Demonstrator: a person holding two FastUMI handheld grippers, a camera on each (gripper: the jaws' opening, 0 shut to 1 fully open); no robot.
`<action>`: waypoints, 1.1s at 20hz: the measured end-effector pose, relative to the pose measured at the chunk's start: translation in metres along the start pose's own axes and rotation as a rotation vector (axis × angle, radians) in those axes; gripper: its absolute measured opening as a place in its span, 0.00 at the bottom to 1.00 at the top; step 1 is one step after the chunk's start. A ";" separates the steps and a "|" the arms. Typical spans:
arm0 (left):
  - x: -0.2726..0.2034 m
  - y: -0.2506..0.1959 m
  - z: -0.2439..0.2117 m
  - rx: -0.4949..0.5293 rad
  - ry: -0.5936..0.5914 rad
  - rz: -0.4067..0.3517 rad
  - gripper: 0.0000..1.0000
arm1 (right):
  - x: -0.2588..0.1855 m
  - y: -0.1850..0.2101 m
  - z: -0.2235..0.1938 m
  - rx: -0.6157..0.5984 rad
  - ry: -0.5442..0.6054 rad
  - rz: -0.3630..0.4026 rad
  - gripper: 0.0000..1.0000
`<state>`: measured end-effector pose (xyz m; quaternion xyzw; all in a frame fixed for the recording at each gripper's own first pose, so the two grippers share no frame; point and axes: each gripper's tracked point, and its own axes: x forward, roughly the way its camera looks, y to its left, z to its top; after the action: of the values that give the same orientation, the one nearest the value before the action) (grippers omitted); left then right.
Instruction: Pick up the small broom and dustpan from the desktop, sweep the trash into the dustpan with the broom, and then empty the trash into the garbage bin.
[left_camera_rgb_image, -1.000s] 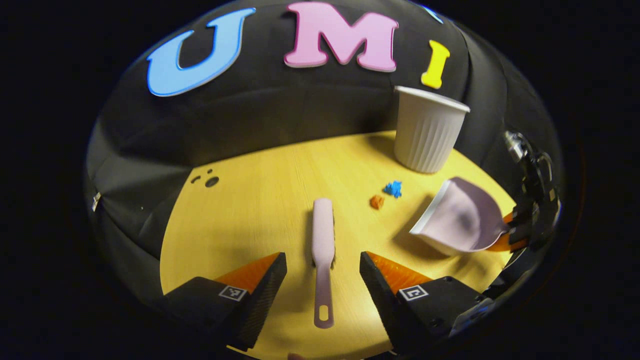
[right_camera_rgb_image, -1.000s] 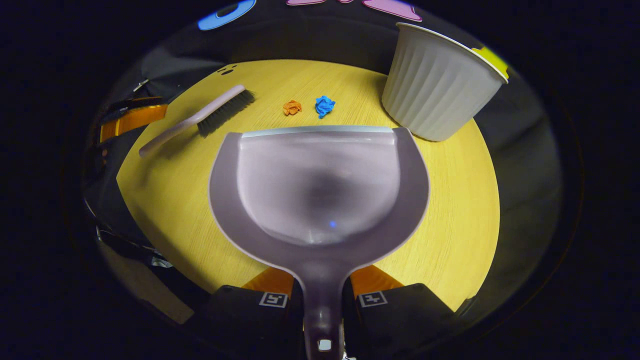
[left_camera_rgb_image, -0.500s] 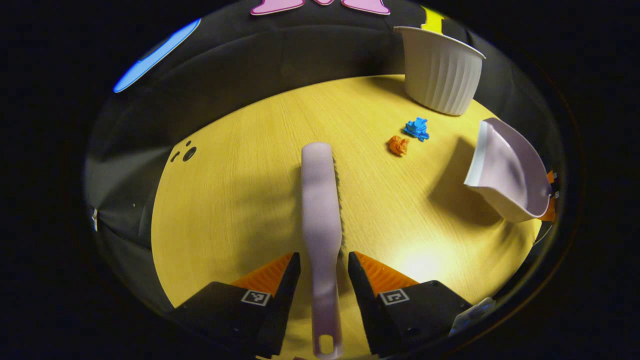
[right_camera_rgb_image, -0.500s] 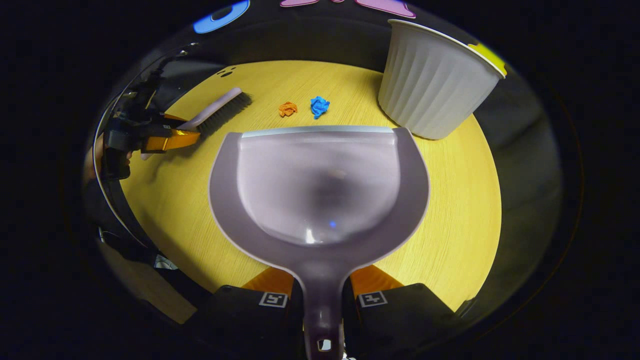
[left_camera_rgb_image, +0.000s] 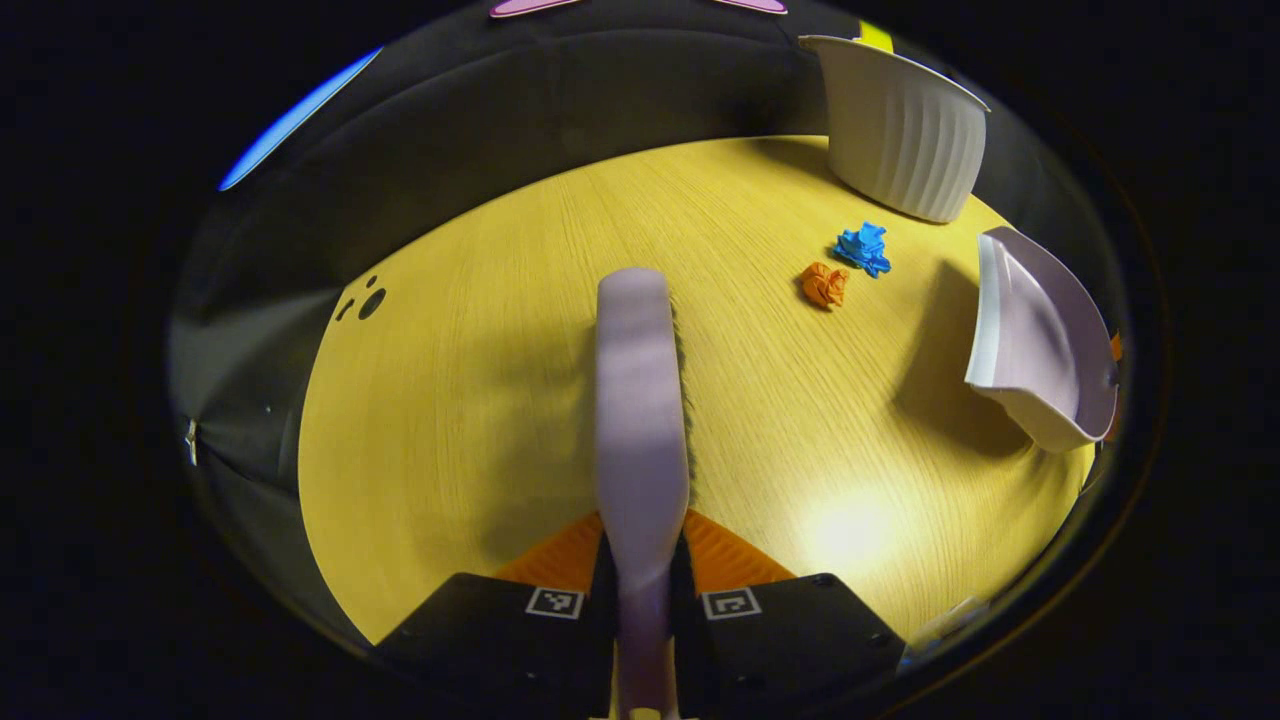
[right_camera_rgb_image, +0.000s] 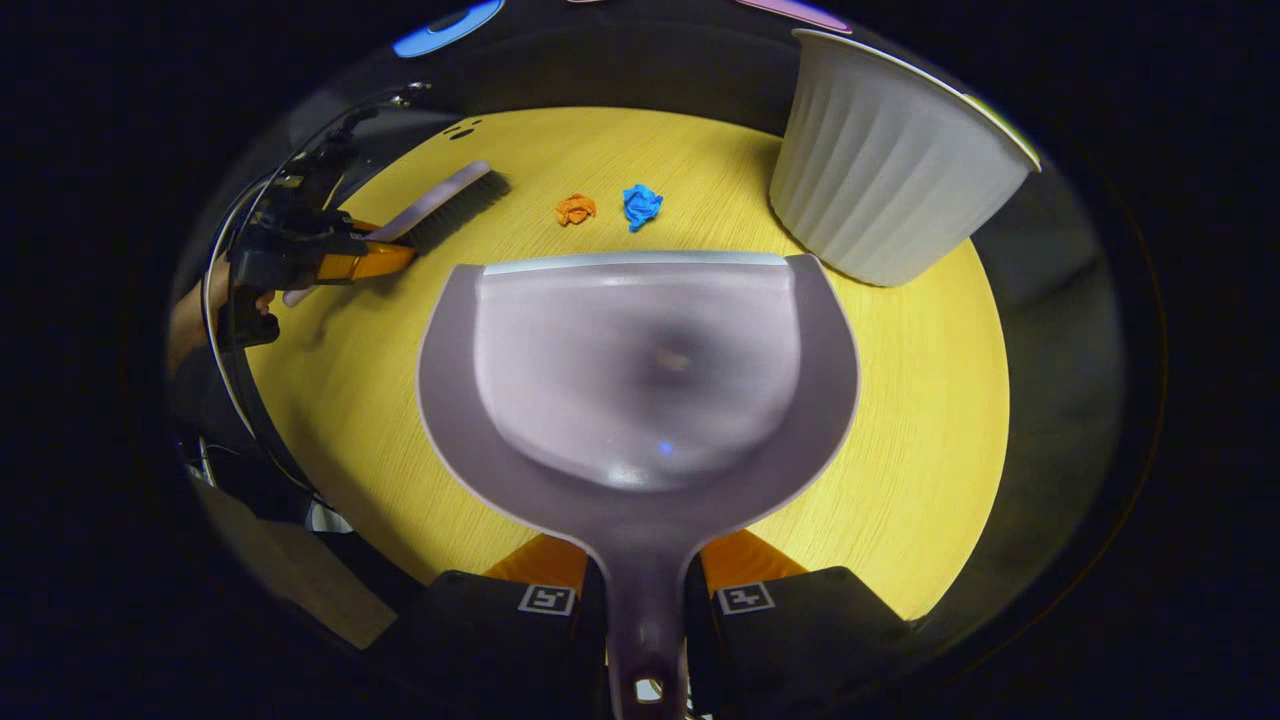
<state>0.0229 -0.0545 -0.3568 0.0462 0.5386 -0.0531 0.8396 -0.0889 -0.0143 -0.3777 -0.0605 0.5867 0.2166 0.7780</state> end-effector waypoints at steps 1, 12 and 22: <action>-0.001 -0.006 0.011 -0.012 -0.026 -0.020 0.26 | 0.000 -0.001 0.001 -0.013 0.015 0.008 0.36; 0.036 -0.047 0.094 0.216 -0.032 -0.131 0.26 | 0.017 -0.019 0.015 -0.146 0.144 0.017 0.37; 0.025 -0.126 0.099 0.357 0.018 -0.421 0.25 | 0.036 -0.025 0.021 -0.180 0.119 0.043 0.41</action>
<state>0.1045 -0.1937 -0.3415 0.0808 0.5259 -0.3201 0.7839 -0.0524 -0.0199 -0.4095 -0.1302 0.6112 0.2808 0.7284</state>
